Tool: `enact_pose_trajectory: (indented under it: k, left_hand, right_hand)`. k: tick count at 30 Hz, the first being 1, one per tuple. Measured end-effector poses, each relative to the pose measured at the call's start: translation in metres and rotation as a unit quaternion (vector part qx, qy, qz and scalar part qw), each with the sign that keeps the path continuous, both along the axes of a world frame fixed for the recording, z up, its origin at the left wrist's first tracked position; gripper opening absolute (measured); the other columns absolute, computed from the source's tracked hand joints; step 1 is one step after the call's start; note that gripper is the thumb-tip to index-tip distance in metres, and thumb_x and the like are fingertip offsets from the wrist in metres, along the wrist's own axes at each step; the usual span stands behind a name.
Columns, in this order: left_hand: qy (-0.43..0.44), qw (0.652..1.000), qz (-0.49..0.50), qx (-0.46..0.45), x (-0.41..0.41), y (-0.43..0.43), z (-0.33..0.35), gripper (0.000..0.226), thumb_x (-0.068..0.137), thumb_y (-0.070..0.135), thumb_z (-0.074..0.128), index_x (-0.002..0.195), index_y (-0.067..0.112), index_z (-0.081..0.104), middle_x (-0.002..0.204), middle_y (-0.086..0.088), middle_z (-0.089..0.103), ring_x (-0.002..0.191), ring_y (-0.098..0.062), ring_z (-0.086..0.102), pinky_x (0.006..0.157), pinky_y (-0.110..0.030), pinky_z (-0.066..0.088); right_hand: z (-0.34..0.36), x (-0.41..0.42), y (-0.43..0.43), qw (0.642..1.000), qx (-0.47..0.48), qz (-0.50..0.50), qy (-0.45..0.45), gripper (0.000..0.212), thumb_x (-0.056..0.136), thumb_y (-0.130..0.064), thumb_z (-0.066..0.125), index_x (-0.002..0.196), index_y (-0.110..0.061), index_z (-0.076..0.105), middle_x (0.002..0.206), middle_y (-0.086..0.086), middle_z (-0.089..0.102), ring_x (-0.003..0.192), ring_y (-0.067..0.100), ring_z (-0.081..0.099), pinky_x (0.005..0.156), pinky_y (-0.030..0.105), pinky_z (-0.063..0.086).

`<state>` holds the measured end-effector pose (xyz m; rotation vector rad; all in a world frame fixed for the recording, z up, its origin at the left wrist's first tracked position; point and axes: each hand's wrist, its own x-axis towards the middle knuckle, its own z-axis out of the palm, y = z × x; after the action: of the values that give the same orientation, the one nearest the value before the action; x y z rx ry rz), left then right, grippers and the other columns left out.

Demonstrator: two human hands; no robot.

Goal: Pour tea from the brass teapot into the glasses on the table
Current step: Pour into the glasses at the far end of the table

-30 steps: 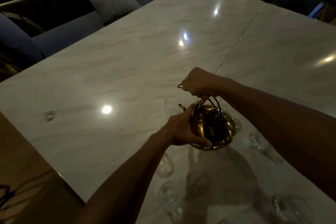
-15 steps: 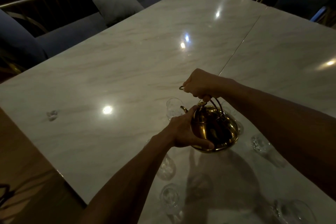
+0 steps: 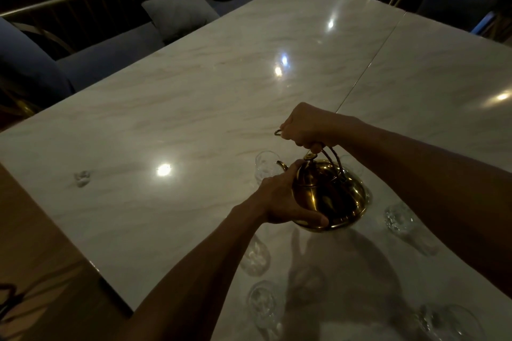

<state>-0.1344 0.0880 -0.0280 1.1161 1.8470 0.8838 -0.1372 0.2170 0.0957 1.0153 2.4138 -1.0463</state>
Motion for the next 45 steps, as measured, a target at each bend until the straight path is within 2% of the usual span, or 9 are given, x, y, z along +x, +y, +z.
enact_pose_trajectory:
  k: [6,13,18,31,38,45]
  left_hand:
    - [0.0,1.0,-0.005,-0.002,0.0,-0.003,0.001,0.12,0.071,0.043,0.093,0.162,0.03,0.017,0.156,-0.004,0.05,0.142,-0.028,0.048,0.112,-0.035,0.039]
    - [0.008,1.0,-0.006,-0.003,0.002,-0.005,0.004,0.12,0.071,0.043,0.093,0.162,0.03,0.017,0.156,-0.003,0.05,0.143,-0.027,0.047,0.11,-0.032,0.037]
    - [0.008,1.0,-0.01,-0.002,0.004,-0.006,0.008,0.122,0.071,0.044,0.093,0.163,0.031,0.015,0.156,-0.003,0.05,0.143,-0.028,0.047,0.12,-0.043,0.039]
    - [0.009,1.0,-0.013,-0.001,0.007,-0.006,0.013,0.121,0.073,0.043,0.092,0.163,0.031,0.014,0.158,-0.003,0.047,0.145,-0.028,0.045,0.12,-0.043,0.037]
    - [0.012,1.0,-0.014,-0.004,0.009,-0.006,0.015,0.12,0.073,0.043,0.092,0.163,0.03,0.014,0.158,-0.003,0.047,0.145,-0.028,0.045,0.119,-0.041,0.036]
    - [0.019,1.0,-0.011,-0.004,0.01,-0.005,0.015,0.12,0.072,0.044,0.093,0.163,0.03,0.015,0.158,-0.003,0.048,0.145,-0.028,0.045,0.122,-0.048,0.036]
  right_hand:
    - [0.0,0.001,-0.002,1.0,0.002,0.001,-0.006,0.034,0.095,-0.015,0.057,0.123,0.005,0.062,0.065,0.01,0.05,0.044,0.013,0.038,0.038,0.021,0.033]
    - [-0.002,0.001,-0.002,1.0,0.001,-0.001,-0.007,0.034,0.094,-0.014,0.057,0.121,0.006,0.062,0.065,0.011,0.05,0.043,0.014,0.038,0.037,0.02,0.034]
    - [-0.002,0.001,-0.001,1.0,0.013,0.003,-0.013,0.032,0.094,-0.015,0.058,0.117,0.007,0.064,0.072,0.015,0.054,0.046,0.016,0.041,0.038,0.021,0.036]
    - [0.006,0.004,-0.004,1.0,0.005,-0.008,-0.016,0.03,0.095,-0.013,0.056,0.113,0.009,0.063,0.062,0.009,0.046,0.044,0.014,0.035,0.038,0.021,0.03]
    - [0.009,0.006,-0.004,0.999,0.024,0.012,-0.018,0.027,0.094,-0.014,0.057,0.106,0.009,0.064,0.063,0.009,0.049,0.044,0.015,0.04,0.037,0.021,0.034]
    - [0.009,0.008,-0.003,1.0,0.014,0.006,-0.013,0.029,0.095,-0.013,0.055,0.11,0.01,0.064,0.064,0.011,0.05,0.045,0.014,0.04,0.035,0.019,0.033]
